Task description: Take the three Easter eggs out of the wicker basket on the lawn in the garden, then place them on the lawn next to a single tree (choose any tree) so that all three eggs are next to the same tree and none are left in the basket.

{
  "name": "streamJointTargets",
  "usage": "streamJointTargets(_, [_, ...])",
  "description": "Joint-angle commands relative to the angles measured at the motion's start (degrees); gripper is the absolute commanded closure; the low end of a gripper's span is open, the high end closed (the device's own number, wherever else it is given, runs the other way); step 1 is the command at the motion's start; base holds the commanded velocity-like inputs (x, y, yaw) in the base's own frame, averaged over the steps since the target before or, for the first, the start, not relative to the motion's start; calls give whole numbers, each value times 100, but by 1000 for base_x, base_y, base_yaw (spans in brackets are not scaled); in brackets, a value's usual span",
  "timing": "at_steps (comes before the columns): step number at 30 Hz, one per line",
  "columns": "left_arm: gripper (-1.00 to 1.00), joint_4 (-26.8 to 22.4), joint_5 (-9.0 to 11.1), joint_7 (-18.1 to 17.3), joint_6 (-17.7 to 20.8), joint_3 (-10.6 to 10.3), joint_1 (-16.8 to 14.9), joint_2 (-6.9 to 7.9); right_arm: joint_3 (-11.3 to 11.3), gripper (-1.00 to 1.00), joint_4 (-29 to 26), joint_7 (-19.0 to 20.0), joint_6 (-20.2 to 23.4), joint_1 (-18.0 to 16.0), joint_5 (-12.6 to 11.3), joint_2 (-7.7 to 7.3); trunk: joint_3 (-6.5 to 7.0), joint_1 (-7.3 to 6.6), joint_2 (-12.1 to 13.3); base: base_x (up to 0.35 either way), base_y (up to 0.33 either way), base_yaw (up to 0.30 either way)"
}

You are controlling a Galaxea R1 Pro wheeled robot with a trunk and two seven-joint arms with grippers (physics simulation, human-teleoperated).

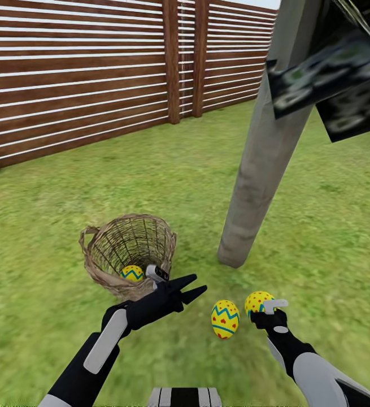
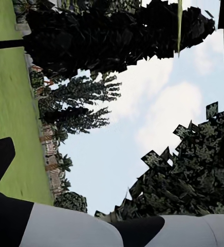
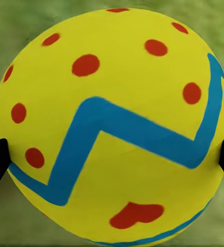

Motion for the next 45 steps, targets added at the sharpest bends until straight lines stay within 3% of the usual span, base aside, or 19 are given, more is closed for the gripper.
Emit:
streamJointTargets(1, [-100, 2, 21, -5, 28, -1, -3, 0, -46, 100, 12, -11, -22, -6, 56, 1, -27, 1, -3, 0, 0, 0])
streamJointTargets(25, [-100, 2, 21, 4, 28, -1, -2, -7, -46, 100, 23, -20, 3, -6, 26, -7, -558, 63, -35, 0, 0, 0])
streamJointTargets(42, [-100, 64, 30, -5, 28, -1, -3, -6, -46, 100, 20, -3, 1, -6, 61, 1, -558, 63, -35, 77, 26, 0])
streamJointTargets(45, [-100, 62, 24, -5, 28, -1, -3, -9, -48, 100, 14, -3, -5, -6, 65, 1, -625, 71, -39, 0, 0, 0])
